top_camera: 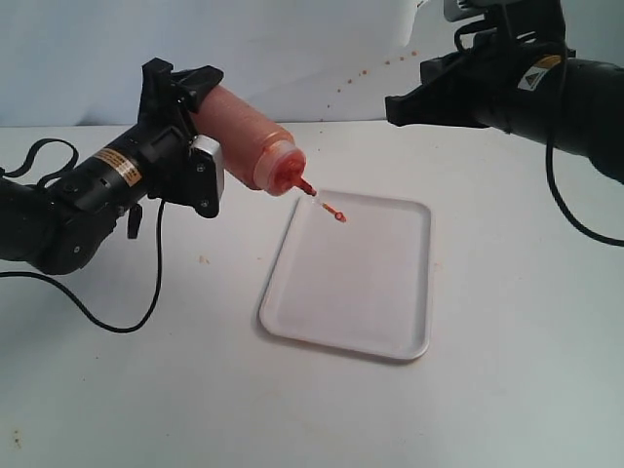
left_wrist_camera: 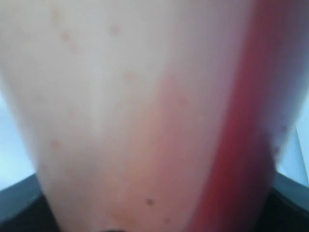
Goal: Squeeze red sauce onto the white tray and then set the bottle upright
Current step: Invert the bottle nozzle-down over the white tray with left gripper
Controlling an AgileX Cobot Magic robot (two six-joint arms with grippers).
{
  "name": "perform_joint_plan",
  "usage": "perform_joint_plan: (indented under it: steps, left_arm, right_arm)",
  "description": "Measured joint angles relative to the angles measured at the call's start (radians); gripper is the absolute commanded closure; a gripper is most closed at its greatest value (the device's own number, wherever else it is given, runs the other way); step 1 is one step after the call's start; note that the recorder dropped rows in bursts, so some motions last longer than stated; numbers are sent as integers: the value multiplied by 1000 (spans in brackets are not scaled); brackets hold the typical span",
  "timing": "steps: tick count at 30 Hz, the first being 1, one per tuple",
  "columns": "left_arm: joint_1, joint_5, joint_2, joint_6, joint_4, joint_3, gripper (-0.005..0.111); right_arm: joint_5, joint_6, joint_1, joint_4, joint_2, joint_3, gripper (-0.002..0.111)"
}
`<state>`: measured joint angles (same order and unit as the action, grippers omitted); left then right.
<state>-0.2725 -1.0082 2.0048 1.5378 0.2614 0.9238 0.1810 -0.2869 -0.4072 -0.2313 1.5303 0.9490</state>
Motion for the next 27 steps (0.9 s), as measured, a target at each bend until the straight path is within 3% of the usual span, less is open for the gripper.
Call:
perform_joint_plan:
  steps: [13,23,27]
  left_arm:
    - [-8,-91,0,204,89,0,107]
    - [-110,-91,0,454,100,6,107]
    - [-123,-91,0,538,78,36,107]
  right_arm:
    - [0,2,0,49,0,0,108]
    - [83,-2,0,71,84,0,108]
    - [131,-16,0,116,146,0,108]
